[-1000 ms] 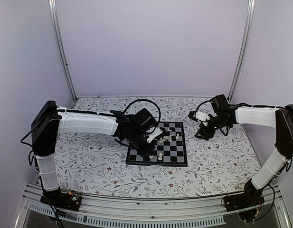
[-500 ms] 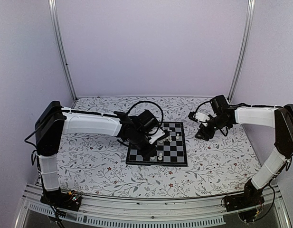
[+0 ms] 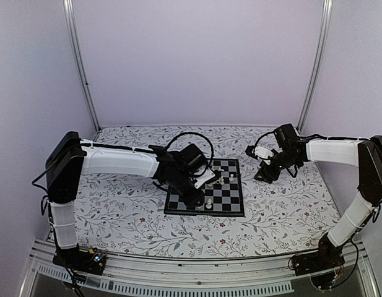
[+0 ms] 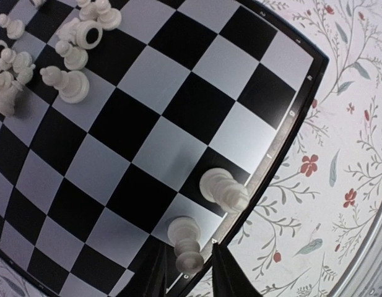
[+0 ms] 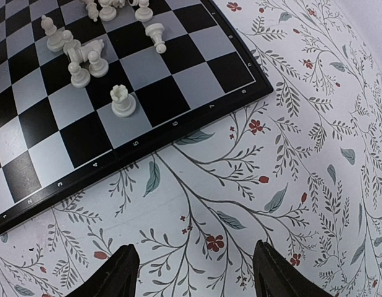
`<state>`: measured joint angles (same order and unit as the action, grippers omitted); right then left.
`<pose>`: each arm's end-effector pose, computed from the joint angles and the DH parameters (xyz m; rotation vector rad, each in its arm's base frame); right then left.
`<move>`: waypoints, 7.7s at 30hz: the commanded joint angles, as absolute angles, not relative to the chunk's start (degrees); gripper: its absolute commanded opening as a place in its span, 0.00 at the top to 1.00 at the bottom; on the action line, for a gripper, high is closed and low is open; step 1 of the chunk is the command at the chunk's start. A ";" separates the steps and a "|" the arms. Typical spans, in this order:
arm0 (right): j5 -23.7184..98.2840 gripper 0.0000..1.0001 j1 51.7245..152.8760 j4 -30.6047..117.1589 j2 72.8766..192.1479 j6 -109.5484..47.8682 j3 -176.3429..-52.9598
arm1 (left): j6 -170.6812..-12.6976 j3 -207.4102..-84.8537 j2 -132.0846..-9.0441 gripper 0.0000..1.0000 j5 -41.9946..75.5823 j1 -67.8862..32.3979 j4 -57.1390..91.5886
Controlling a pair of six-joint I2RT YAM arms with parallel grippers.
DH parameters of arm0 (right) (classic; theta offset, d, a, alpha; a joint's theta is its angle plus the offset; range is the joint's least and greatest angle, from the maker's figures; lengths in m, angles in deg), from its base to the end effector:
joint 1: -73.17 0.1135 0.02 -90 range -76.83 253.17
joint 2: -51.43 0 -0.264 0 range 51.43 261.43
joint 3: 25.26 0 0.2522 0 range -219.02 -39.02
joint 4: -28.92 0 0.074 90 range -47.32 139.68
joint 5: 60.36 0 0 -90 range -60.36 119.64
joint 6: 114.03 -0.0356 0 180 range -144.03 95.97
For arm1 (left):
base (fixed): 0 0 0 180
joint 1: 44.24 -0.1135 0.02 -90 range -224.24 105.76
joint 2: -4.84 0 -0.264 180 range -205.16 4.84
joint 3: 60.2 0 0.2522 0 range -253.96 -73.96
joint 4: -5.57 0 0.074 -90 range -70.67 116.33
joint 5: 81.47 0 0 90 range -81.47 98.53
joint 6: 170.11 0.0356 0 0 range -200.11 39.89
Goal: Set up the chess pieces on the board
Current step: Place the chess piece on the chessboard, then pick up the chess piece from the chessboard, then place the chess piece on the chessboard, then pick up the chess piece from the chessboard, then place the chess piece on the chessboard.
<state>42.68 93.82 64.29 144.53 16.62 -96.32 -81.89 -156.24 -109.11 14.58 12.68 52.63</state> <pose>0.3028 0.1227 0.1909 -1.3677 2.1416 0.1569 0.2225 -0.3485 0.1781 1.3156 2.4493 -0.4305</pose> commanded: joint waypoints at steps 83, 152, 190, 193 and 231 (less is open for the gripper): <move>42.12 0.34 94.89 64.91 145.68 17.24 -95.79 | -89.91 -153.94 -100.76 0.92 7.36 9.27 57.40; 61.99 0.43 95.93 74.02 158.30 10.76 -116.83 | -82.09 -162.87 -96.82 0.54 0.81 3.82 35.63; 55.27 0.93 101.39 75.69 168.81 10.59 -121.68 | -89.13 -152.47 -93.13 0.54 15.21 -4.96 29.58; 54.81 0.98 101.47 76.57 167.72 10.60 -121.53 | -88.88 -152.54 -93.01 0.54 15.02 -4.96 29.78; 53.59 0.99 112.37 70.83 146.11 15.61 -94.78 | -86.80 -153.68 -93.20 0.54 12.66 -4.96 32.81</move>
<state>55.53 112.26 72.59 144.97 16.11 -94.44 -87.46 -151.83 -93.42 12.59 -4.87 32.15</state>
